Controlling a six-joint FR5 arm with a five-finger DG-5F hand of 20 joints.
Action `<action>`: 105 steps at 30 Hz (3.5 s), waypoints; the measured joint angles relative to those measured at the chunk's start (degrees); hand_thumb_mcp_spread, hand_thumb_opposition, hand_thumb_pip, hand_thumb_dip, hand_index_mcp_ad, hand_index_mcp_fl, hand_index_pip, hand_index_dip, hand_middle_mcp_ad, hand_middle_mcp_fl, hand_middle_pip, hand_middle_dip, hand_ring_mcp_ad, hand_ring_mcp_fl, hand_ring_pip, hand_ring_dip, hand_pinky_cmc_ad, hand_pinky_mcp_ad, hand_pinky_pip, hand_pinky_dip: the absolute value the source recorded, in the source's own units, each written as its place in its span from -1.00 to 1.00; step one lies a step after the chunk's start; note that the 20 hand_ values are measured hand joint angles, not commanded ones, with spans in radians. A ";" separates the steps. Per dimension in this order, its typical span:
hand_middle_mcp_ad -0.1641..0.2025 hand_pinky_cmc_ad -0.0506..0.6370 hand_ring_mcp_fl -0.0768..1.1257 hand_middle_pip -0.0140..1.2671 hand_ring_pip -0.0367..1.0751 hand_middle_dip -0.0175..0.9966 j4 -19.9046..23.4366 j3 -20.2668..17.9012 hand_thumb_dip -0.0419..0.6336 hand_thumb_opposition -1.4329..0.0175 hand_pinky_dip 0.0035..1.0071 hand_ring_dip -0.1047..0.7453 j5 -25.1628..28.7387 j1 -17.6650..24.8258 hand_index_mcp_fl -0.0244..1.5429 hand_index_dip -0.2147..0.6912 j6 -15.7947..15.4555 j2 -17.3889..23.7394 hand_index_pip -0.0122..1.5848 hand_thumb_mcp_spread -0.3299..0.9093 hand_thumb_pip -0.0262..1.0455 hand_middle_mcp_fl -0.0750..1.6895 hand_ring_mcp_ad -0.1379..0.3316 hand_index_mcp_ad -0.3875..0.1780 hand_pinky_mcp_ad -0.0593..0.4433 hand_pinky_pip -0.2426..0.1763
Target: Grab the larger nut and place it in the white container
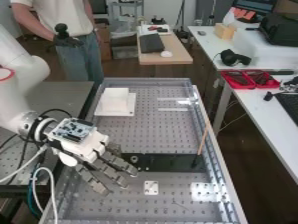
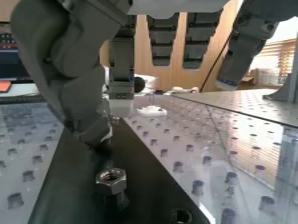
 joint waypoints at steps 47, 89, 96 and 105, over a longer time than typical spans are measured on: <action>0.26 0.17 -0.87 -0.78 -0.51 -0.57 0.25 0.71 -0.18 -0.30 0.41 -0.50 -3.46 -0.55 -0.59 -0.39 -0.32 -0.77 0.94 0.08 0.43 -0.91 0.13 0.19 0.40 -0.27; 0.26 0.10 -0.87 -0.77 -0.62 -0.57 -13.10 8.95 -0.20 -0.30 0.33 -0.49 -46.68 8.95 -0.57 -0.39 3.89 5.08 0.94 0.08 0.42 -0.91 0.12 0.19 0.40 -0.27; 0.26 0.10 -0.87 -0.77 -0.62 -0.57 -14.44 8.25 -0.20 -0.30 0.33 -0.49 -48.07 9.20 -0.58 -0.39 3.20 5.15 0.94 0.08 0.42 -0.91 0.12 0.19 0.40 -0.28; 0.26 0.11 -0.87 -0.77 -0.61 -0.57 -15.58 7.87 -0.17 -0.26 0.39 -0.49 -47.17 9.22 -0.94 -0.53 2.01 5.36 0.92 0.06 0.58 -0.91 0.12 -0.11 0.40 -0.27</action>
